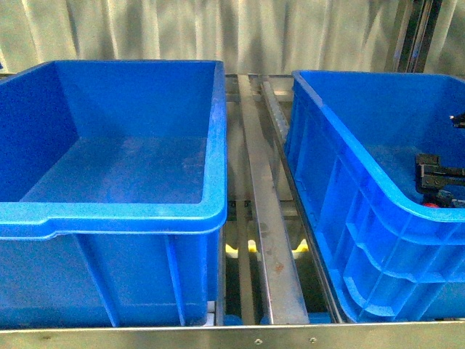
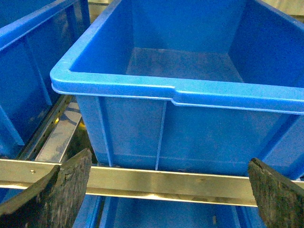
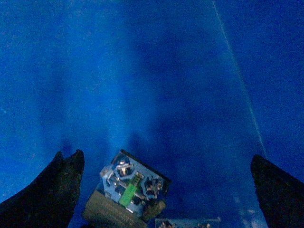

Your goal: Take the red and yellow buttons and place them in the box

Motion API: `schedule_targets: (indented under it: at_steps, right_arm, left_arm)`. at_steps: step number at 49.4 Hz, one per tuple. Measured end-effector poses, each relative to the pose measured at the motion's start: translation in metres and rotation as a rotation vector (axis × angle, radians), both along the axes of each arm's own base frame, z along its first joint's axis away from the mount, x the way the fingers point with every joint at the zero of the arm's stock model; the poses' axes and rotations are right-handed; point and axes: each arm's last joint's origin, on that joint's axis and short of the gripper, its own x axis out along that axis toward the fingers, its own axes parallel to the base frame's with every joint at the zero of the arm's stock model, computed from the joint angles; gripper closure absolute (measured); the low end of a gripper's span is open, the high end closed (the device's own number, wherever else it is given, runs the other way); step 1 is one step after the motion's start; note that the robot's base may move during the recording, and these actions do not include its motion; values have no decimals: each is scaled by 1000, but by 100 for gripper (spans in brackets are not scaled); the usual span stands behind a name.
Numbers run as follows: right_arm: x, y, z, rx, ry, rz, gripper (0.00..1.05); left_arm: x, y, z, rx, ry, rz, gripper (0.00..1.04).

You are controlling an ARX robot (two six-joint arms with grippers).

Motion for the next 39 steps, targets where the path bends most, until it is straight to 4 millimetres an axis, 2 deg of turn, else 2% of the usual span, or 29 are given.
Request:
schedule_targets:
  at_steps: [8,14,19,23,29,32,34,39]
  right_arm:
    - [-14,5,18,-9,-25,4,3]
    - [-31,11,46,-6,-84,14,3]
    - [-53,19,74,8,-152,33,3]
    - [-80,28,96,36,-222,66,3]
    - [-119,35,108,93,-320,106,4]
    - [-144,36,106,34,-473,137,16]
    - [-168,37,101,6,-546,147,24]
    - [-240,41,67,-24,-562,148,48]
  left_arm:
    - [0,0,0,0,0,0,8]
    - [0,0,0,0,0,0,8]
    - [0,0,0,0,0,0,8]
    - [0,0,0,0,0,0,8]
    - [0,0,0,0,0,0,8]
    - [0,0,0,0,0,0,8]
    - [0,0,0,0,0,0,8]
    - [0,0,0,0,0,0,8]
